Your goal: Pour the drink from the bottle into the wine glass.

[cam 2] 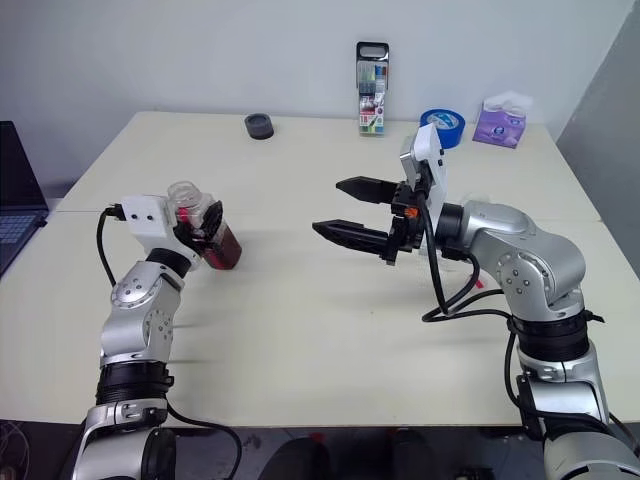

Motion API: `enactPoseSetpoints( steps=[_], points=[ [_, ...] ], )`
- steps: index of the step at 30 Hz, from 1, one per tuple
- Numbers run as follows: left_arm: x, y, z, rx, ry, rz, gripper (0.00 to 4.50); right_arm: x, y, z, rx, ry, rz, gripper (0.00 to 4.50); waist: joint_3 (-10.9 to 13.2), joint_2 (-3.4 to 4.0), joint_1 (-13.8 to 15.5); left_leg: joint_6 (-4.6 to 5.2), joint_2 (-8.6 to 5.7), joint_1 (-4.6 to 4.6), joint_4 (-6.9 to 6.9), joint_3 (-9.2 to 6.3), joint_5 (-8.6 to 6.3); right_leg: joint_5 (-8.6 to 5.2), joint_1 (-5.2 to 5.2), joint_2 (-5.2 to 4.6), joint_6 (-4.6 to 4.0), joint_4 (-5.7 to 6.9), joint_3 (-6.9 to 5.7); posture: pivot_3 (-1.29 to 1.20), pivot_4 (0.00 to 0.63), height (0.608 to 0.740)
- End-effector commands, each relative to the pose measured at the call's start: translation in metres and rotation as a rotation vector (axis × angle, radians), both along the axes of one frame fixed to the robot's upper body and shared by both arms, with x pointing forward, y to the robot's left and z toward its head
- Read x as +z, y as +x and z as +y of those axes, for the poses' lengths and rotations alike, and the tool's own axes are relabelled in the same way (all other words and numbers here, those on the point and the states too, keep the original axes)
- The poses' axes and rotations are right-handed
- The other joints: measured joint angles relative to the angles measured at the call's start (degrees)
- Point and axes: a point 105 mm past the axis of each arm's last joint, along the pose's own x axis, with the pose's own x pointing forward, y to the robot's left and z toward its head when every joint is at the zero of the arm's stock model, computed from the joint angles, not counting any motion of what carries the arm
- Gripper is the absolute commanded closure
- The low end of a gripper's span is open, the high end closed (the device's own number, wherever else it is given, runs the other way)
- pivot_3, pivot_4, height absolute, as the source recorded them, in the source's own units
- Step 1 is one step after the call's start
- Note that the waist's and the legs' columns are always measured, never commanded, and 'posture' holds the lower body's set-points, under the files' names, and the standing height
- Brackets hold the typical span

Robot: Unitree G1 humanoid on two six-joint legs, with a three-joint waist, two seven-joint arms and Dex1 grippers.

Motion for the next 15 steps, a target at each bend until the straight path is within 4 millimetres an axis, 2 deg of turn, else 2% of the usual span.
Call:
enactPoseSetpoints(
  steps=[1, 4, 11, 15],
  points=[
    [0.006, -0.001, 0.002, -0.004, 0.0, -0.028, 0.93, 0.013, -0.004, 0.0, 0.002, 0.019, -0.063, 0.0, 0.0, 0.0, 0.0, 0.0, 0.0, 0.0, 0.0, 0.0, 0.0, 0.0, 0.0, 0.0, 0.0, 0.0, 0.0, 0.0, 0.15, 0.74],
    [0.005, -0.002, 0.002, -0.005, -0.001, -0.026, 0.02, 0.012, -0.004, 0.0, 0.0, 0.016, -0.067, 0.0, 0.0, 0.0, -0.02, 0.0, 0.0, 0.0, 0.0, 0.0, 0.0, 0.0, 0.0, 0.0, 0.0, 0.0, 0.0, 0.0, 0.15, 0.74],
    [-0.006, -0.011, -0.001, -0.011, -0.003, 0.009, 0.02, 0.005, -0.006, -0.001, -0.006, 0.006, -0.058, 0.0, 0.0, 0.0, -0.06, 0.0, 0.0, 0.0, 0.0, 0.0, 0.0, 0.0, 0.0, 0.0, 0.0, 0.0, 0.0, 0.0, 0.15, 0.74],
    [-0.023, -0.025, -0.011, -0.044, 0.011, 0.062, 0.02, -0.013, -0.005, -0.011, -0.043, -0.018, -0.023, 0.0, -0.01, -0.01, -0.06, 0.01, 0.0, -0.01, -0.01, 0.0, -0.01, 0.0, 0.0, -0.01, 0.0, -0.02, 0.0, 0.0, 0.15, 0.74]
  ],
)
